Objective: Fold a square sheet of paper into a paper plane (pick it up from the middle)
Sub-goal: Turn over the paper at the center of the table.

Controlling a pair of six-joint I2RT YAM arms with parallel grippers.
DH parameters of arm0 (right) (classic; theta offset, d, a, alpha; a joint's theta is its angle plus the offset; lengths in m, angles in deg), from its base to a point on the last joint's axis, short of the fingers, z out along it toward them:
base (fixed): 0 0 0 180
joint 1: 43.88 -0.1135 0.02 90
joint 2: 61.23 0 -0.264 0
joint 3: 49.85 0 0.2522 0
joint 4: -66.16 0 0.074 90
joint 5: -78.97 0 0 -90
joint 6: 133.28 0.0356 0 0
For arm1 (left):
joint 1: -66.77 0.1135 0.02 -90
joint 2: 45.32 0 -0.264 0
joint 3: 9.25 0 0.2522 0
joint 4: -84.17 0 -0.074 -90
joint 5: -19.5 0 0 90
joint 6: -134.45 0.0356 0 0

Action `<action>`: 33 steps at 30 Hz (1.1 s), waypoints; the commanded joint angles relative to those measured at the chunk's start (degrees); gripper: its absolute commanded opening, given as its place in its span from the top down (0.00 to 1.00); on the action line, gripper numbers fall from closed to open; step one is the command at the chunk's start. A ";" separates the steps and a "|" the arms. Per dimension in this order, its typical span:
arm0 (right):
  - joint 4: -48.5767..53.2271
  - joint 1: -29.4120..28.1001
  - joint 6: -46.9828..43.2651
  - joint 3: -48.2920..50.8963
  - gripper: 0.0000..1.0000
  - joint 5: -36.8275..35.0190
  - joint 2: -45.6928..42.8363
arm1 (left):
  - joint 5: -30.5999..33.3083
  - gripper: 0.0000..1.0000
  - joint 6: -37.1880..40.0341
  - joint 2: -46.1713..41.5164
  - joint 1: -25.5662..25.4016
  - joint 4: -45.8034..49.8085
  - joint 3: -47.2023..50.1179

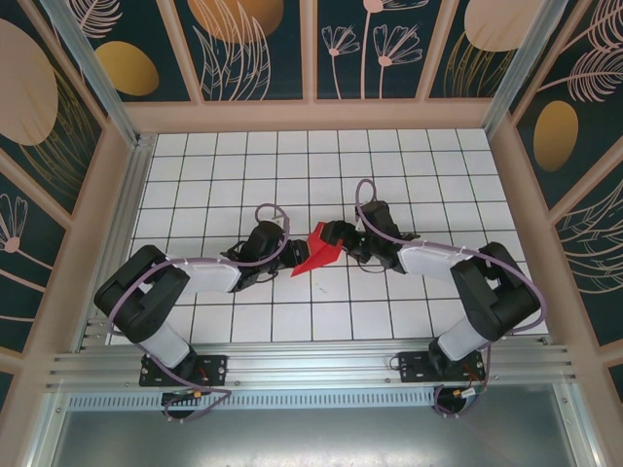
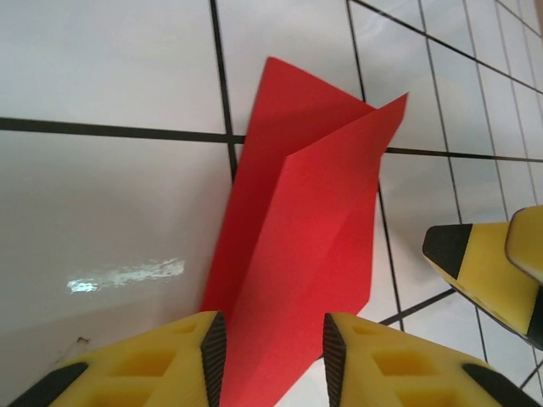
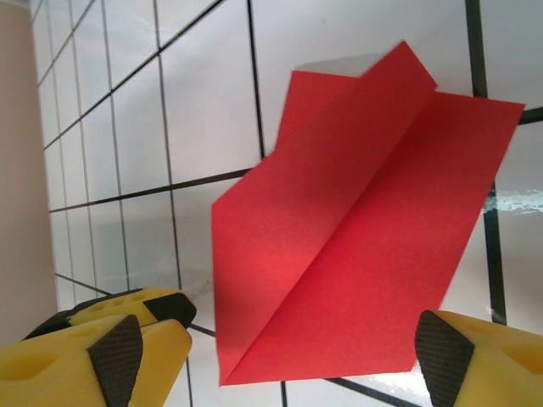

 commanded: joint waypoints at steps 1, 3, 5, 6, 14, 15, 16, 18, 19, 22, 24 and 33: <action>-2.80 -0.73 3.72 -1.05 0.18 0.09 2.55 | 1.61 0.67 0.36 1.57 0.02 0.08 -0.90; -3.56 -0.94 3.56 -1.51 0.23 0.57 3.59 | 1.96 0.71 0.17 2.21 -0.03 0.68 -1.32; -4.06 -1.26 3.20 -2.10 0.32 0.59 4.51 | 2.63 0.75 -0.03 2.88 0.05 1.84 -2.08; -4.33 -1.27 3.23 -2.37 0.37 0.63 5.04 | 3.36 0.76 -0.09 3.21 -0.01 2.69 -2.59; -6.39 -1.45 2.58 -4.48 0.57 1.84 9.62 | 5.68 0.83 -0.30 5.69 -0.02 7.09 -4.90; -6.47 -1.46 2.51 -4.83 0.58 1.96 10.15 | 5.83 0.84 -0.21 5.94 0.00 7.40 -5.03; -6.72 -1.44 2.52 -5.13 0.58 2.21 10.75 | 5.81 0.84 -0.14 6.09 0.00 7.58 -5.10; -7.60 -1.57 2.48 -5.60 0.60 2.85 11.69 | 5.63 0.84 -0.09 6.37 0.04 7.74 -5.24; -8.24 -1.56 2.48 -5.88 0.62 3.30 12.15 | 5.46 0.84 -0.09 6.44 0.03 7.79 -5.37; -8.86 -1.73 2.59 -6.92 0.64 3.84 13.33 | 5.29 0.84 0.09 6.36 0.02 8.05 -5.50; -8.86 -1.82 2.70 -7.50 0.68 4.01 14.06 | 5.44 0.84 0.17 6.12 0.11 8.22 -5.56; 5.58 -1.89 -3.55 -12.39 0.96 -2.27 10.46 | 5.41 0.65 1.39 -1.78 2.75 10.84 -5.13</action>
